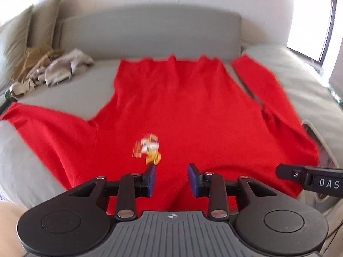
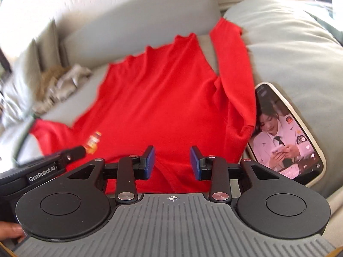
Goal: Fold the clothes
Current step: 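Tug the shirt straight and open both tools, then grasp the red sleeve end with the right tool and lift it over the armrest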
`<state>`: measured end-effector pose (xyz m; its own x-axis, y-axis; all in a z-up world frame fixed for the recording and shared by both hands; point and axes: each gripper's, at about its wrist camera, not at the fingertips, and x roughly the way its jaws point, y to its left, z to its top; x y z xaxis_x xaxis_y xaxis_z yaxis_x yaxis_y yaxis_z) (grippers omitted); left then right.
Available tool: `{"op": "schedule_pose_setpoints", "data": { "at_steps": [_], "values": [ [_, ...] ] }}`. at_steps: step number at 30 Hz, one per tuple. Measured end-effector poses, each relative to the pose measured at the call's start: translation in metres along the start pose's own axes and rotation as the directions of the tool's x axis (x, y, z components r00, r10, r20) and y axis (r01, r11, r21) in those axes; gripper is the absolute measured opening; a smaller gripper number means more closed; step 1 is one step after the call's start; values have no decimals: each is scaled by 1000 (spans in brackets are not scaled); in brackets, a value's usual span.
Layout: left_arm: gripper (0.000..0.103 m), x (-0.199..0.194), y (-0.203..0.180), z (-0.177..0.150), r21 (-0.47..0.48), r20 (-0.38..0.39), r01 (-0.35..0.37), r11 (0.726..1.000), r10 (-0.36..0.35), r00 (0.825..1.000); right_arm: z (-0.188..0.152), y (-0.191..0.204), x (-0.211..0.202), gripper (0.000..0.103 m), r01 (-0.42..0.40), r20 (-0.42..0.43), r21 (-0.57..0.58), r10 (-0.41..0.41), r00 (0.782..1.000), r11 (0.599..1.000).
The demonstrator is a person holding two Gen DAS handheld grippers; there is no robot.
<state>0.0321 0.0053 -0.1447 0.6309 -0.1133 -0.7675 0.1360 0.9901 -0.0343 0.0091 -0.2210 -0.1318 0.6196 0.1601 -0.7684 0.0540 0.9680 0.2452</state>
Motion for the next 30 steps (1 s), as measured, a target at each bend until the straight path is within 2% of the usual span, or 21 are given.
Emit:
{"op": "schedule_pose_setpoints", "data": {
  "at_steps": [1,4,6,8,9,12,14,16,17,19,25,28,30],
  "values": [
    [26,-2,2,-7,7,-22,19,1000,-19,1000,-3,1,6,38,29,-68,-2,-29,997,1000],
    [27,-13,11,-16,2,-115,70,998,-69,991,-13,-4,-6,39,37,-154,-31,-41,987,999],
    [28,-23,18,-13,-50,-112,96,994,-101,989,-12,-16,-19,39,-11,-188,50,21,982,999],
    [29,-34,26,-8,-108,-97,122,987,-133,986,-5,-25,-40,39,-39,-134,91,51,990,995],
    [33,-40,27,-4,-124,-79,135,983,-146,986,1,-28,-55,40,-33,-83,102,41,996,994],
    [40,-54,26,15,-151,-19,177,973,-182,983,29,-34,-94,51,-29,77,97,21,997,995],
    [48,-59,23,31,-158,15,201,967,-201,979,52,-34,-113,57,-31,152,84,18,988,996],
    [69,-63,21,48,-166,50,215,962,-210,976,77,-32,-123,59,-32,182,67,19,983,997],
    [71,-65,21,56,-174,71,219,960,-210,975,89,-30,-126,63,-25,191,56,14,981,998],
    [73,-68,23,73,-192,111,220,956,-202,973,119,-24,-127,70,9,200,31,-15,980,999],
    [75,-65,38,113,-241,209,241,940,-193,959,202,16,-101,71,47,210,-94,-27,977,994],
    [75,-51,51,129,-275,231,231,933,-169,958,240,30,-62,64,61,153,-93,-47,987,994],
    [75,-35,61,142,-297,232,225,928,-158,960,264,36,-30,56,55,107,-76,-46,993,996]
  ]
}}
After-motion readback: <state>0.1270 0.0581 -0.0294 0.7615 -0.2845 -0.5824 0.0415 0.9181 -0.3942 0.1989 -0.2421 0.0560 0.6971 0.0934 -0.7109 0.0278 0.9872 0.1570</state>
